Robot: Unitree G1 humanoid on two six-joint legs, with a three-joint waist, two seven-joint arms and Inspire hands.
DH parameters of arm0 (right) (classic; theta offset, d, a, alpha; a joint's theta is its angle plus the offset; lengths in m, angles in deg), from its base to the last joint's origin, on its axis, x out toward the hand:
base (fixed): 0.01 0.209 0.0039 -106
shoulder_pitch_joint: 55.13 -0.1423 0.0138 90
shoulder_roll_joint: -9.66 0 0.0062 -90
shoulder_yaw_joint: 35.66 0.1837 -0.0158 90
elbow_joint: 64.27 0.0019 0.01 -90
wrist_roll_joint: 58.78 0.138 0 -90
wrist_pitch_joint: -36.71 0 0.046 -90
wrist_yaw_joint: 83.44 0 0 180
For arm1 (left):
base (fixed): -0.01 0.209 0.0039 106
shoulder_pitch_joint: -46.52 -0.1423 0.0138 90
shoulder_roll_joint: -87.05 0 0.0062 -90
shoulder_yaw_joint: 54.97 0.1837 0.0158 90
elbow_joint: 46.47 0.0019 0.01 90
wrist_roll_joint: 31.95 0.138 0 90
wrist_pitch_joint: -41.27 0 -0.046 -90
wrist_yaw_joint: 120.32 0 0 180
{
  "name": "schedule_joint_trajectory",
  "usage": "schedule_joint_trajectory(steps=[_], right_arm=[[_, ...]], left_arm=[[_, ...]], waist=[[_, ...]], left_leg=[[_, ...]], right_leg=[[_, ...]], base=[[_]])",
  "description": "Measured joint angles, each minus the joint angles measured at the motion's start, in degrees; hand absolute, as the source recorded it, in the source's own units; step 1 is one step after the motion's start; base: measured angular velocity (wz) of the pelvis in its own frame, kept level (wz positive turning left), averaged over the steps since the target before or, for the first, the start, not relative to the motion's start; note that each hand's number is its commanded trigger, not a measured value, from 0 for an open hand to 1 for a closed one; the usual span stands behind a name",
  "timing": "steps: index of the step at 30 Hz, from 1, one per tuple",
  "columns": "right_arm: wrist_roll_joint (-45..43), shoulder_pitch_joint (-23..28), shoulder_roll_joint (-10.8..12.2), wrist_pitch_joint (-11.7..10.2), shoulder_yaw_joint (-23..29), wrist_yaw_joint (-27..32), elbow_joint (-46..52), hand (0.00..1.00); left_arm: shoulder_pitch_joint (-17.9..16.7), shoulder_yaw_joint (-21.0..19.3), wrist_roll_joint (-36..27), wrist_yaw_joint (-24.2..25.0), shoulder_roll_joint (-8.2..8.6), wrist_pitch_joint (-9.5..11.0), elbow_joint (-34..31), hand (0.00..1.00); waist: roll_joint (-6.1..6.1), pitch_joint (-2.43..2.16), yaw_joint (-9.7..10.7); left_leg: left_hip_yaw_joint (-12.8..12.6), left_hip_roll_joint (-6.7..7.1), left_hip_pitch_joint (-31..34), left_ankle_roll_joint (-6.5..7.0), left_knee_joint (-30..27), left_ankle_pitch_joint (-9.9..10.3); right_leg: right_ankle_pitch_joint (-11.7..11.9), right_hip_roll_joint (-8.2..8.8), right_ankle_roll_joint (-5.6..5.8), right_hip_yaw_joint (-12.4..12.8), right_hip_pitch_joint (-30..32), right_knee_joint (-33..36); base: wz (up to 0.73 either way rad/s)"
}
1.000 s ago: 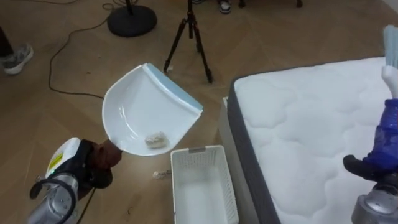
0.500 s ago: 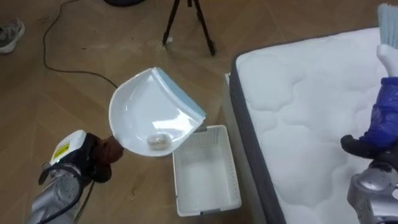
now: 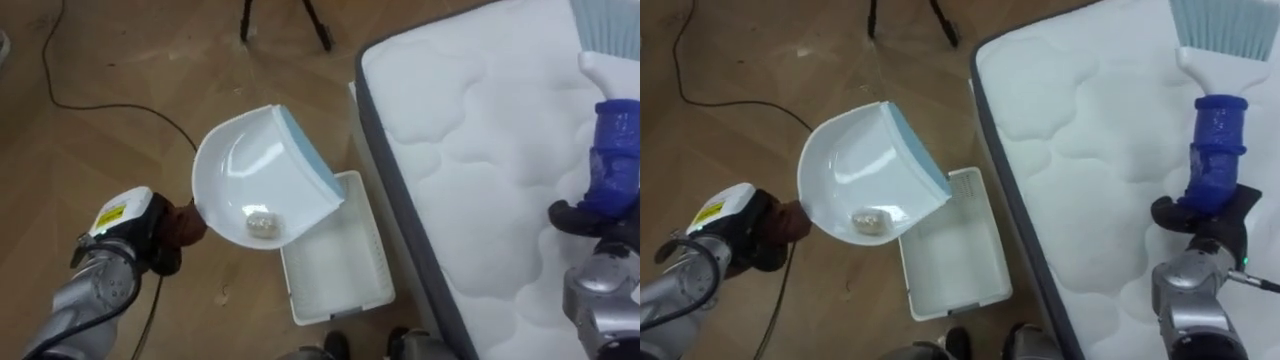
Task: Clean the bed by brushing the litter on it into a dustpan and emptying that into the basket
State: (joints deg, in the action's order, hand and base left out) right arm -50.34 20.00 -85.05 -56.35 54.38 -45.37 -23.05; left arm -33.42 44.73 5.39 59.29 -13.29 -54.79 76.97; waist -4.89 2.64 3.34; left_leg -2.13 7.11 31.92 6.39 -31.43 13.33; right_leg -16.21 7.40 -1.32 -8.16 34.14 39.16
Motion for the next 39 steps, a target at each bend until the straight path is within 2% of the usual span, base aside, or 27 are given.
schedule_joint_trajectory(steps=[4, 6, 10, 17, 23, 28, 32, 35, 39], right_arm=[[0.0, 0.0, 0.0, 0.0, -0.2, 0.3, 0.0, 0.00], [0.0, -0.5, 0.0, -0.1, -0.8, 1.2, 0.2, 0.00], [0.0, -0.6, 0.0, -0.1, -1.3, 1.9, 0.4, 0.00], [0.0, -0.6, 0.0, -1.2, -1.3, 2.6, 1.1, 0.00], [0.0, -0.4, 0.0, -1.2, -1.6, 2.7, 0.9, 0.00], [0.0, -0.2, 0.0, -1.2, -1.7, 2.7, 0.9, 0.00], [0.0, -0.2, 0.0, -1.2, -2.5, 2.7, 0.9, 0.00], [0.0, -0.2, 0.1, -1.2, -3.4, 2.7, 0.8, 0.00], [0.0, -0.3, 0.1, -1.1, -3.4, 3.1, 0.9, 0.00]], left_arm=[[0.7, 0.6, 2.9, -0.1, -0.51, -0.3, 0.0, 1.00], [1.5, 2.8, 3.0, 0.0, -1.64, -0.2, 0.0, 1.00], [2.8, 3.9, 5.1, 0.0, -1.82, 0.1, 0.0, 1.00], [4.1, 4.0, 6.2, 0.7, -1.87, 0.2, 0.0, 1.00], [4.1, 4.1, 8.5, 2.6, -1.87, 0.2, 0.2, 1.00], [4.1, 4.1, 12.6, 4.9, -1.87, 0.1, 0.2, 1.00], [4.0, 4.5, 14.7, 6.2, -1.87, -0.4, 0.2, 1.00], [4.1, 5.3, 16.0, 6.9, -1.99, -0.6, 0.2, 1.00], [4.1, 6.5, 17.4, 8.0, -3.32, -0.6, -0.8, 1.00]], waist=[[-0.04, -0.03, 1.0], [-0.06, -0.05, 0.9], [-0.42, -0.29, 0.7], [-1.58, -1.02, 0.4], [-2.42, -0.75, 0.2], [-2.42, -0.75, -0.2], [-2.17, -0.57, -0.4], [-2.15, -0.48, -0.5], [-2.68, -0.40, -0.4]], left_leg=[[-1.1, -0.34, 1.0, -0.01, -0.2, 0.0], [-2.3, -0.87, 1.5, -0.01, -0.5, 0.0], [-2.6, -0.99, 1.5, 0.01, -0.2, 0.0], [-3.5, -1.53, 1.3, 0.00, -0.1, 0.0], [-4.0, -1.67, 0.5, 0.00, 0.1, 0.0], [-4.2, -1.67, 0.6, 0.00, 0.1, 0.0], [-4.5, -1.67, 0.6, 0.00, 0.2, 0.0], [-5.8, -2.13, 0.6, 0.25, 0.1, 0.2], [-6.0, -2.48, 1.4, 0.34, 0.1, 0.2]], right_leg=[[-0.6, 0.46, -0.22, -1.3, 0.6, 0.4], [-0.6, 0.39, -0.23, -1.2, 1.3, 0.4], [-0.5, 0.41, -0.25, -1.2, 1.2, 0.5], [-0.3, 0.30, -0.57, -1.2, 1.2, 0.6], [-0.3, 0.33, -0.62, -1.2, 0.6, 0.5], [-0.3, 0.40, -0.61, -1.2, 0.8, 0.6], [-0.5, 0.50, -0.57, -1.2, 0.9, 0.6], [-0.5, 0.43, -0.54, -1.0, 1.0, 0.3], [-0.4, 0.28, -0.44, -1.4, 1.3, -0.5]], base=[[0.17], [0.03], [0.00], [-0.02], [-0.01], [0.00], [0.00], [-0.03], [-0.01]])
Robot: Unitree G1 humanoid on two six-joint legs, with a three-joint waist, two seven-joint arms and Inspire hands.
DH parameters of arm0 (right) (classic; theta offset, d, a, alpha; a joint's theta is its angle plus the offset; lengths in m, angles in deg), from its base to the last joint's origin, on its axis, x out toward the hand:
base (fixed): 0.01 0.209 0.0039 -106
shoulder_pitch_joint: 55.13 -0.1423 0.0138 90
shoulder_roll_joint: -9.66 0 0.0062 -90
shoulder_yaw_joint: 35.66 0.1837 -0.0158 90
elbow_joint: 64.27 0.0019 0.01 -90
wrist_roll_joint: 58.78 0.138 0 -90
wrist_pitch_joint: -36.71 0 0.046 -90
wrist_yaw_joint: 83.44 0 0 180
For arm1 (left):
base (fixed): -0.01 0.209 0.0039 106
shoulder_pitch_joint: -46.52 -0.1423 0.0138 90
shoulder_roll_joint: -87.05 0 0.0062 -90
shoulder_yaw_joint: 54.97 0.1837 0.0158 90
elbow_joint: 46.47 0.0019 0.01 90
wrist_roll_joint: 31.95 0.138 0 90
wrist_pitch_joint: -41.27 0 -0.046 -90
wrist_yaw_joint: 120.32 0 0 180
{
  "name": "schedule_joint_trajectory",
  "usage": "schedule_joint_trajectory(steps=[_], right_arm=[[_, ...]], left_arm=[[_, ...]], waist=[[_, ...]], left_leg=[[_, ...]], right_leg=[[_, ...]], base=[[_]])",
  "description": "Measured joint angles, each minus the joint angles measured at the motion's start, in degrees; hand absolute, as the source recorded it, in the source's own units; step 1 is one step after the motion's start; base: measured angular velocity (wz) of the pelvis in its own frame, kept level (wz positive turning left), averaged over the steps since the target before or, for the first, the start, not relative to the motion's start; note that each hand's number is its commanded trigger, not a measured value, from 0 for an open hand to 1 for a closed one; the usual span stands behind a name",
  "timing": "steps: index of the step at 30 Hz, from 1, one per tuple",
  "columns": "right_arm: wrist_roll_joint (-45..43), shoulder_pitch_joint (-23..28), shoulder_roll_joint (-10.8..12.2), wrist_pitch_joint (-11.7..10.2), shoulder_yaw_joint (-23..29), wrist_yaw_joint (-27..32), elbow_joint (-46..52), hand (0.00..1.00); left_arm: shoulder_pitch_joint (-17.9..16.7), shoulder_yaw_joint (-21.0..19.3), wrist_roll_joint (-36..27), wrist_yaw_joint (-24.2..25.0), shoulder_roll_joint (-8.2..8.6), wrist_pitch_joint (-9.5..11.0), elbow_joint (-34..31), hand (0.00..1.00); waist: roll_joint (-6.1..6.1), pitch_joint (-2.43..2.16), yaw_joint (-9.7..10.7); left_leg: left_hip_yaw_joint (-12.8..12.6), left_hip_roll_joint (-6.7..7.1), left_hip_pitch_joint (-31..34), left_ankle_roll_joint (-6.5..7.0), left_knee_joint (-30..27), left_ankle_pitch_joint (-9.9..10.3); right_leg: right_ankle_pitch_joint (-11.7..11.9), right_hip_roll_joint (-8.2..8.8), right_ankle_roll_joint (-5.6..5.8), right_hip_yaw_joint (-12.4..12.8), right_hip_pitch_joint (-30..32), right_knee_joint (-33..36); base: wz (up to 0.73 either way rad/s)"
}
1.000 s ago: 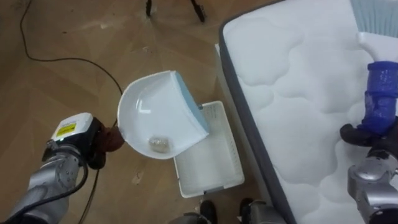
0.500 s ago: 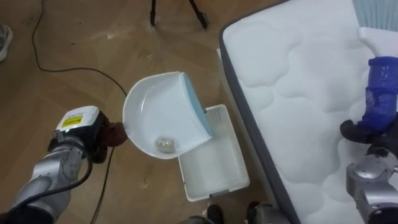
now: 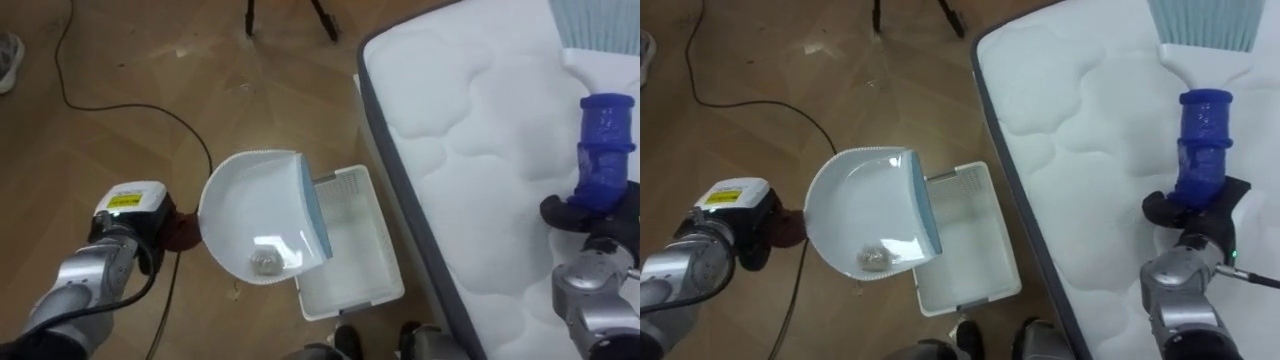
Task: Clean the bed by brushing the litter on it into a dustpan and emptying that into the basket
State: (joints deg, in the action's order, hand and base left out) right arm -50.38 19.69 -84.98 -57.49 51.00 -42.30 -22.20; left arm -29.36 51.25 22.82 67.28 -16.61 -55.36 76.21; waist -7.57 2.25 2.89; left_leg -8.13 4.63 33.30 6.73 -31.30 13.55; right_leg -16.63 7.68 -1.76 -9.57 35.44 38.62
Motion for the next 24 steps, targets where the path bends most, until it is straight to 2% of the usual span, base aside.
schedule_joint_trajectory(steps=[2, 6, 10, 24], right_arm=[[0.0, 0.0, 0.0, 0.0, 0.0, 0.6, 0.0, 0.00], [0.0, -0.3, 0.0, 0.0, 0.1, 1.8, 0.0, 0.00], [0.0, -0.5, 0.0, 0.0, 0.1, 2.0, 0.2, 0.00], [-2.5, -1.1, 0.1, 0.0, 0.2, 2.5, 0.2, 0.00]], left_arm=[[0.0, 0.0, 0.0, 0.3, -0.27, -0.2, -0.2, 1.00], [0.0, 0.1, 0.0, 0.7, -0.27, -1.1, -0.2, 1.00], [-0.1, 0.1, 0.0, 0.9, -0.28, -2.6, -0.2, 1.00], [0.0, 0.4, 1.9, 1.7, -0.29, -3.0, -2.4, 1.00]], waist=[[-0.44, -0.06, 0.0], [-2.41, -0.05, -0.1], [-2.55, -0.09, -0.3], [-4.17, -0.14, 0.1]], left_leg=[[0.0, 0.00, 0.0, 0.05, 0.1, 0.0], [-0.2, 0.12, -0.1, 0.10, 1.1, 0.0], [-1.3, 0.26, -0.5, 0.16, 1.7, -0.1], [-2.2, 0.19, -1.0, 0.35, 2.2, -0.2]], right_leg=[[0.1, -0.02, 0.10, 0.0, 0.0, -0.2], [0.3, -0.01, 0.37, 0.1, 0.0, -0.5], [0.2, 0.14, 0.43, 1.0, 0.9, 0.2], [0.2, 0.14, 0.41, 1.6, 0.7, 0.0]], base=[[0.00], [0.00], [-0.08], [-0.01]])
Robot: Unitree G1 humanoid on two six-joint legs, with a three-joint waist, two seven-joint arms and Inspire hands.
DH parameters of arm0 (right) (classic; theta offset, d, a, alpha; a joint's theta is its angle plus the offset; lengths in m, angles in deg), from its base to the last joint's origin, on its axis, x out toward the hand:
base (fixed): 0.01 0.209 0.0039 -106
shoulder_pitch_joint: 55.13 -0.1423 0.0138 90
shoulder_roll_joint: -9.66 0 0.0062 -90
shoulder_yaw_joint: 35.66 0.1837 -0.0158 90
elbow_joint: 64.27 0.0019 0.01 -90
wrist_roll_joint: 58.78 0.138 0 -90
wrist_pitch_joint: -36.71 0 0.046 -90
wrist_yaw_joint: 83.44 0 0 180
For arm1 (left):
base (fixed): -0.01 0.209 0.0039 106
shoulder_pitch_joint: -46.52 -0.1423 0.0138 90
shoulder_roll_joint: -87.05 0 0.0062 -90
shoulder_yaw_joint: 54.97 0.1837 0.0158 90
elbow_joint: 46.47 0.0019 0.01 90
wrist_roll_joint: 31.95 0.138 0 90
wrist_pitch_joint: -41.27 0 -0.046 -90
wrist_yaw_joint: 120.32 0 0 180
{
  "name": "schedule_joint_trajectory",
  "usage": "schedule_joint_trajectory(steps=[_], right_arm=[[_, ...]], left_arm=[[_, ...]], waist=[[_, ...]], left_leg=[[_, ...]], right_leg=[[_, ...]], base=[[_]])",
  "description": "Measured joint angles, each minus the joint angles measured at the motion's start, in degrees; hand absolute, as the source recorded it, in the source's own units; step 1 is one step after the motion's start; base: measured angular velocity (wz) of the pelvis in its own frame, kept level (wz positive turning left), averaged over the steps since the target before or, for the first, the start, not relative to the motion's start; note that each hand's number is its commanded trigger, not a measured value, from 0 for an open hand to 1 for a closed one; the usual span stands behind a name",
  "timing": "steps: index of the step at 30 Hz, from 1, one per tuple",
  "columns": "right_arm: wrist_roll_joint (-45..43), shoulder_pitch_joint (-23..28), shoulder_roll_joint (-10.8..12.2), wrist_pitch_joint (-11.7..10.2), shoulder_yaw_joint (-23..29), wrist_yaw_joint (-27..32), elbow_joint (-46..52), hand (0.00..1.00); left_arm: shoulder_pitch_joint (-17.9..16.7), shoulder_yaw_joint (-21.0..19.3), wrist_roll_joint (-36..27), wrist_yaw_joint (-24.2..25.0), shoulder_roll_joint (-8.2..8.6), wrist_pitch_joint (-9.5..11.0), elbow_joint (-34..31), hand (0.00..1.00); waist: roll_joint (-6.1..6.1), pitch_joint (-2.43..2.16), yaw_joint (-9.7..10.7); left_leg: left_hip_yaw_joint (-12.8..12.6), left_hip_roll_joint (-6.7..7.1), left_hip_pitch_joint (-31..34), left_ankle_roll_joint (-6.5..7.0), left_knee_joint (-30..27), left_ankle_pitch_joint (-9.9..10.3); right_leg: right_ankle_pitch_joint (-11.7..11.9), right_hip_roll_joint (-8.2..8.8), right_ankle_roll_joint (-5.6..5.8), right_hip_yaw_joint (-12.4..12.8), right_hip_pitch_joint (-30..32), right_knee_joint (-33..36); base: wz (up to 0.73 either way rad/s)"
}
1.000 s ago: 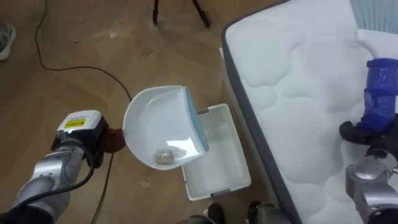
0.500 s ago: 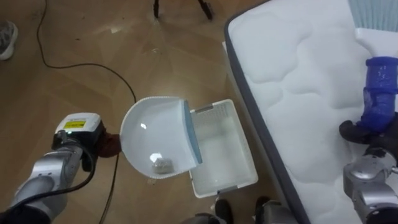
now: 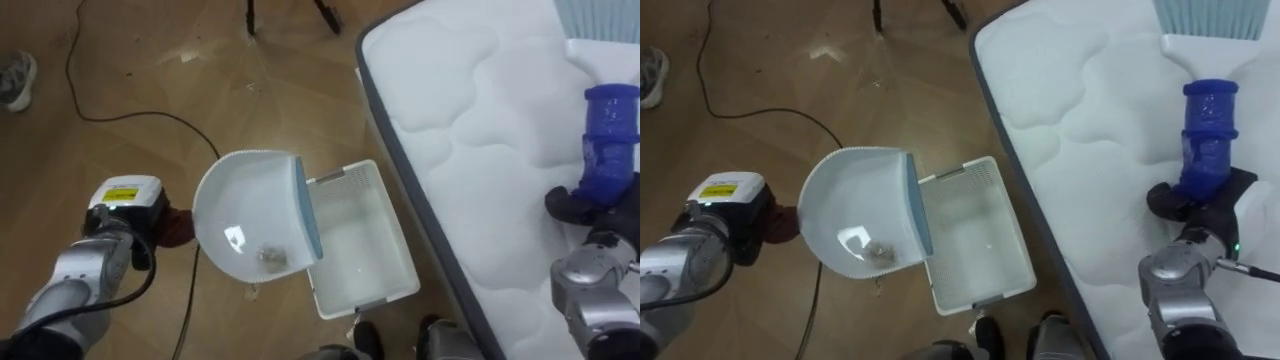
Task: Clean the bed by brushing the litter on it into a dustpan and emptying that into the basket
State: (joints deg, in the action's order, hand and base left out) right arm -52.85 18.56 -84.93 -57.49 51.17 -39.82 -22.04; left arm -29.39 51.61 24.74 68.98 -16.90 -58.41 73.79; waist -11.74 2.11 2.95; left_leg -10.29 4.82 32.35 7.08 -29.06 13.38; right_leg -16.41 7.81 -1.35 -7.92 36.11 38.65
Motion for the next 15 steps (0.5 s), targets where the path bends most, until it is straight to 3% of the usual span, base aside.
schedule_joint_trajectory(steps=[7, 15], right_arm=[[-1.8, 0.1, 0.0, 0.1, 0.0, 0.5, 0.0, 0.00], [-1.8, 0.6, 0.0, 0.1, 0.0, 0.4, 1.1, 0.00]], left_arm=[[0.1, 0.0, 6.2, 0.4, -0.30, 0.0, -1.2, 1.00], [0.4, 0.2, 8.8, 0.4, -2.13, -0.6, -1.8, 1.00]], waist=[[-0.07, -0.04, 0.1], [-0.07, -0.04, 0.6]], left_leg=[[-0.2, 0.02, 0.0, 0.04, 0.8, -0.2], [-0.6, 0.02, -0.2, 0.11, 1.3, -0.3]], right_leg=[[0.0, 0.03, 0.02, -0.1, 0.1, -0.2], [0.0, 0.02, 0.09, -0.1, 0.1, -1.0]], base=[[0.00], [0.00]])
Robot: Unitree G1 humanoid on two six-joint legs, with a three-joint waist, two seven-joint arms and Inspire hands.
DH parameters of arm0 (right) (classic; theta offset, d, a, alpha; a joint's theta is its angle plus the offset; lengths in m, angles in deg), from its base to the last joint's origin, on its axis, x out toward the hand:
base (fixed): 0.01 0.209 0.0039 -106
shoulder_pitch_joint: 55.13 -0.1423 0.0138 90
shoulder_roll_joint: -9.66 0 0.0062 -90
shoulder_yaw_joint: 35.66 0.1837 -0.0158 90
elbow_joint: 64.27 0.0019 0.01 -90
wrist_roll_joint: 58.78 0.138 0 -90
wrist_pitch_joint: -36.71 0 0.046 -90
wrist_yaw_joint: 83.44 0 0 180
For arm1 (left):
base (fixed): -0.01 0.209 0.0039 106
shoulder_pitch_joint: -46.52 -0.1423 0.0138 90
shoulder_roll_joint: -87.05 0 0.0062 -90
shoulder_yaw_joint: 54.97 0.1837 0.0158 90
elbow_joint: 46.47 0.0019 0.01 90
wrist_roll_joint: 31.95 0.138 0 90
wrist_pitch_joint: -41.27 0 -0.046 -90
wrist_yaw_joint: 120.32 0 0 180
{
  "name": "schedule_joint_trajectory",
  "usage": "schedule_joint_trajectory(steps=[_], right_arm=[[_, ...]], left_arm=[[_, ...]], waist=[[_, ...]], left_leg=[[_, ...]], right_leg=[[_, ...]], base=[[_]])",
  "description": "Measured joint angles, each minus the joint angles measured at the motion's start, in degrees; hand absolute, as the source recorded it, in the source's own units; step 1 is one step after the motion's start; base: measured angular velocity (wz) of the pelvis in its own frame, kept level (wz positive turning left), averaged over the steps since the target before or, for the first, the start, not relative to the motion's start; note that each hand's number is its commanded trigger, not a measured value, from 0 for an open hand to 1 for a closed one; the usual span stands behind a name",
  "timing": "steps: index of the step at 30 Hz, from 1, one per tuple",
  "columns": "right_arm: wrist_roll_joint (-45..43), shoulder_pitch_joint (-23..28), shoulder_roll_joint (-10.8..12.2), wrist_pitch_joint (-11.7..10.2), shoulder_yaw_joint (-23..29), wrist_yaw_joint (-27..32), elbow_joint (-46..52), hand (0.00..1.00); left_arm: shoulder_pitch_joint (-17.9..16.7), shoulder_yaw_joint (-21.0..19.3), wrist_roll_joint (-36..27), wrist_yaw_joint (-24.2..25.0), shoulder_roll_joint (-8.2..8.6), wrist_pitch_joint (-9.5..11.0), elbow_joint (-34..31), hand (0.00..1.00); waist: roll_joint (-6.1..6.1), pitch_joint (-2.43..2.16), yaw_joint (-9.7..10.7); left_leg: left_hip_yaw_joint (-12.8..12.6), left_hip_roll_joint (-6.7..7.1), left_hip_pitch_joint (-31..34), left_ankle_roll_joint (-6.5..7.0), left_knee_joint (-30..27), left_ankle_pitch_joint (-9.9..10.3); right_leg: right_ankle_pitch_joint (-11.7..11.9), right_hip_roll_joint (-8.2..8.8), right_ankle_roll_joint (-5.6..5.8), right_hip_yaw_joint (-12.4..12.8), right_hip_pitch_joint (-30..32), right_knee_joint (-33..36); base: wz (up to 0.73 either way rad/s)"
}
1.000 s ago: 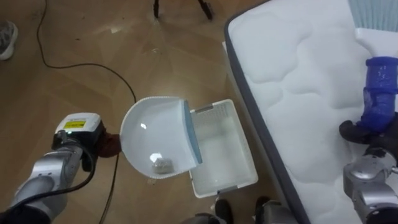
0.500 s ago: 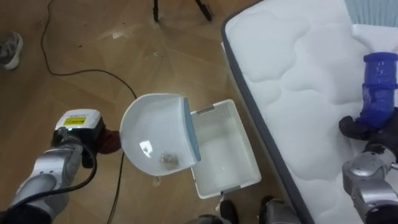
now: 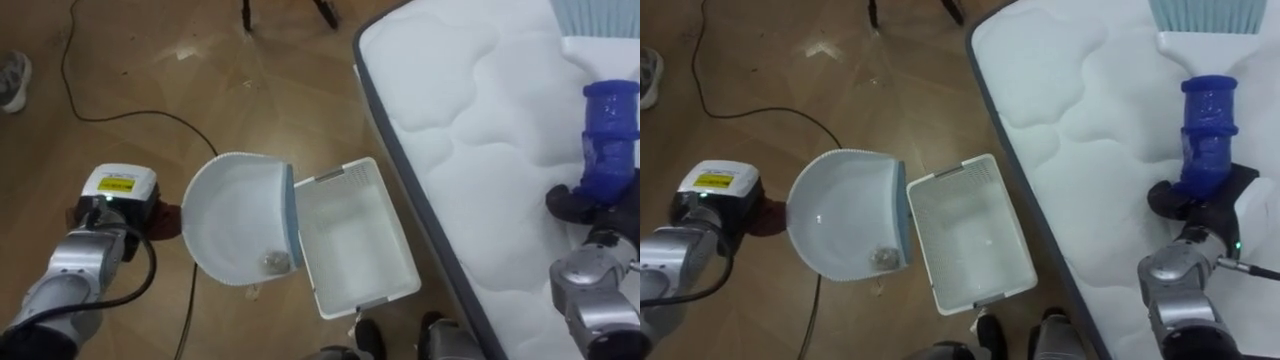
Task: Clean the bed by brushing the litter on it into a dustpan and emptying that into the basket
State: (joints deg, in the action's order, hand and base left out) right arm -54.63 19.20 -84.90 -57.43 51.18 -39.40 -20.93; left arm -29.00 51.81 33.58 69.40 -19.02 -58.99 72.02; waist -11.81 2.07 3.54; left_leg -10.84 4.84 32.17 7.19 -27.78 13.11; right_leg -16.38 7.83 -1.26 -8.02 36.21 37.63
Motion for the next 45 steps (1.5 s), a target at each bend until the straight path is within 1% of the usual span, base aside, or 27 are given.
schedule_joint_trajectory(steps=[6, 13, 16, 18, 21, 26, 29, 32, 34, 35, 36, 38, 40, 41, 43, 44, 45], right_arm=[[-0.5, 0.0, 0.0, 0.0, 0.1, -1.0, 0.2, 0.00], [-0.6, 0.0, 0.0, -0.1, 0.0, -1.8, 0.6, 0.00], [-1.7, -0.1, -0.1, -0.1, 0.1, -1.7, 0.8, 0.00], [-2.1, -0.1, -0.2, -0.1, 0.1, -1.7, 1.1, 0.00], [-2.1, 0.0, -0.4, -0.1, 0.4, -1.7, 1.8, 0.00], [-2.0, 0.0, -0.5, -0.2, 0.5, -1.7, 2.3, 0.00], [-2.0, 0.0, -0.5, -0.7, 0.6, -1.7, 2.3, 0.00], [-1.9, 0.0, -0.6, -1.1, 0.6, -1.7, 2.2, 0.00], [-2.0, 0.0, -1.2, -1.5, 0.6, -1.7, 2.2, 0.00], [-2.0, 0.0, -1.7, -2.0, 0.6, -1.7, 2.2, 0.00], [-2.1, 0.0, -2.1, -2.4, 0.6, -1.5, 2.2, 0.00], [-2.8, 0.0, -2.2, -3.0, 0.6, -1.4, 2.3, 0.00], [-3.6, 0.0, -2.1, -3.5, 0.5, -1.5, 2.3, 0.00], [-4.2, 0.0, -2.1, -3.7, 0.5, -1.6, 2.3, 0.00], [-5.5, -0.1, -2.1, -4.1, 0.5, -1.5, 2.3, 0.00], [-5.9, -0.1, -2.1, -4.1, 0.5, -1.5, 2.3, 0.00], [-6.4, -0.1, -2.1, -4.1, 0.5, -1.7, 2.3, 0.00]], left_arm=[[0.0, 0.3, 0.1, 0.7, -1.00, -0.2, -0.4, 1.00], [0.0, 0.8, 0.1, 1.2, -1.06, -0.3, -0.5, 1.00], [0.0, 1.4, 0.1, 1.3, -1.06, -0.5, -0.5, 1.00], [0.0, 1.4, 0.2, 2.3, -1.06, -0.6, -0.8, 1.00], [0.0, 1.4, 0.3, 2.4, -1.06, -0.6, -1.0, 1.00], [0.0, 1.4, 0.4, 2.5, -1.09, -0.5, -2.2, 1.00], [0.0, 1.4, 0.4, 2.6, -1.54, -0.5, -2.9, 1.00], [-0.1, 1.6, 0.4, 2.7, -2.64, -0.5, -3.8, 1.00], [-0.1, 1.6, 0.4, 2.6, -2.93, -0.5, -4.2, 1.00], [-0.1, 1.6, 0.4, 2.6, -2.97, -0.5, -4.3, 1.00], [-0.2, 1.8, 0.4, 2.6, -2.97, -0.5, -4.3, 1.00], [-0.2, 2.1, 0.4, 2.6, -3.29, -0.5, -4.3, 1.00], [-0.2, 2.3, 0.4, 2.6, -3.51, -0.5, -4.4, 1.00], [-0.2, 2.5, 0.4, 2.6, -3.55, -0.5, -4.7, 1.00], [-0.2, 3.9, 0.3, 2.6, -4.13, -0.5, -5.5, 1.00], [-0.2, 4.3, 0.3, 2.6, -4.17, -0.5, -5.5, 1.00], [-0.2, 5.0, 0.2, 2.7, -4.44, -0.5, -5.6, 1.00]], waist=[[-0.18, -0.07, 0.4], [-0.72, -0.07, 0.9], [-1.18, -0.04, 1.0], [-1.72, -0.09, 1.0], [-2.39, -0.10, 1.0], [-2.92, -0.12, 1.1], [-3.20, -0.08, 1.3], [-3.45, -0.03, 1.4], [-4.07, 0.06, 1.5], [-4.48, 0.13, 1.7], [-5.01, 0.10, 1.9], [-5.50, 0.14, 2.0], [-5.63, 0.12, 2.3], [-5.92, 0.11, 2.4], [-6.42, 0.12, 2.9], [-6.44, 0.12, 3.1], [-6.45, 0.12, 3.8]], left_leg=[[0.0, 0.00, 0.0, 0.00, 0.0, 0.0], [-0.4, 0.00, -0.5, 0.00, 0.4, 0.0], [-0.5, 0.00, -0.6, -0.01, 0.4, 0.0], [-0.6, -0.01, -0.6, -0.02, 0.4, 0.0], [-1.0, 0.00, -0.8, 0.06, 0.4, -0.1], [-1.4, 0.00, -0.9, 0.08, 0.4, -0.1], [-1.6, 0.01, -1.0, 0.18, 0.4, -0.2], [-1.7, 0.08, -1.0, 0.27, 0.4, -0.2], [-1.7, 0.29, -1.2, 0.37, 0.6, -0.3], [-1.7, 0.84, -1.5, 0.62, 1.1, -0.4], [-2.2, 1.05, -1.9, 0.72, 1.4, -0.5], [-3.1, 1.14, -2.5, 0.88, 2.1, -0.6], [-3.6, 1.42, -3.0, 0.94, 2.5, -0.6], [-3.8, 1.46, -3.2, 0.94, 2.7, -0.6], [-4.0, 1.81, -3.6, 1.06, 3.3, -0.7], [-4.1, 2.00, -3.8, 1.11, 3.5, -0.7], [-4.1, 2.41, -4.1, 1.17, 3.5, -0.8]], right_leg=[[0.0, 0.01, 0.00, 0.0, 0.0, 0.0], [0.0, 0.21, 0.00, 0.0, 0.0, 0.8], [0.0, 0.24, -0.02, 0.0, 0.0, 0.9], [0.0, 0.25, -0.04, 0.0, -0.1, 0.9], [0.0, 0.40, -0.04, 0.1, -0.1, 1.0], [0.0, 0.50, -0.04, 0.1, -0.1, 1.2], [0.0, 0.61, -0.02, 0.2, -0.1, 1.3], [-0.1, 0.76, 0.04, 0.1, -0.1, 1.4], [-0.2, 0.98, 0.19, 0.1, -0.1, 1.5], [-0.5, 1.46, 0.46, 0.4, 0.0, 2.2], [-0.7, 1.81, 0.66, 0.6, 0.0, 2.4], [-0.8, 1.92, 0.73, 1.2, 0.0, 2.5], [-1.0, 2.03, 0.91, 1.9, 0.1, 3.0], [-1.0, 2.04, 0.93, 2.0, 0.0, 3.0], [-1.2, 2.25, 1.08, 2.3, 0.1, 3.2], [-1.3, 2.40, 1.17, 2.5, 0.1, 3.5], [-1.9, 2.92, 1.33, 2.6, 0.1, 4.2]], base=[[0.00], [0.00], [0.00], [0.00], [-0.04], [-0.02], [0.00], [0.00], [0.04], [0.06], [0.00], [-0.11], [-0.10], [-0.03], [-0.02], [0.04], [0.10]])
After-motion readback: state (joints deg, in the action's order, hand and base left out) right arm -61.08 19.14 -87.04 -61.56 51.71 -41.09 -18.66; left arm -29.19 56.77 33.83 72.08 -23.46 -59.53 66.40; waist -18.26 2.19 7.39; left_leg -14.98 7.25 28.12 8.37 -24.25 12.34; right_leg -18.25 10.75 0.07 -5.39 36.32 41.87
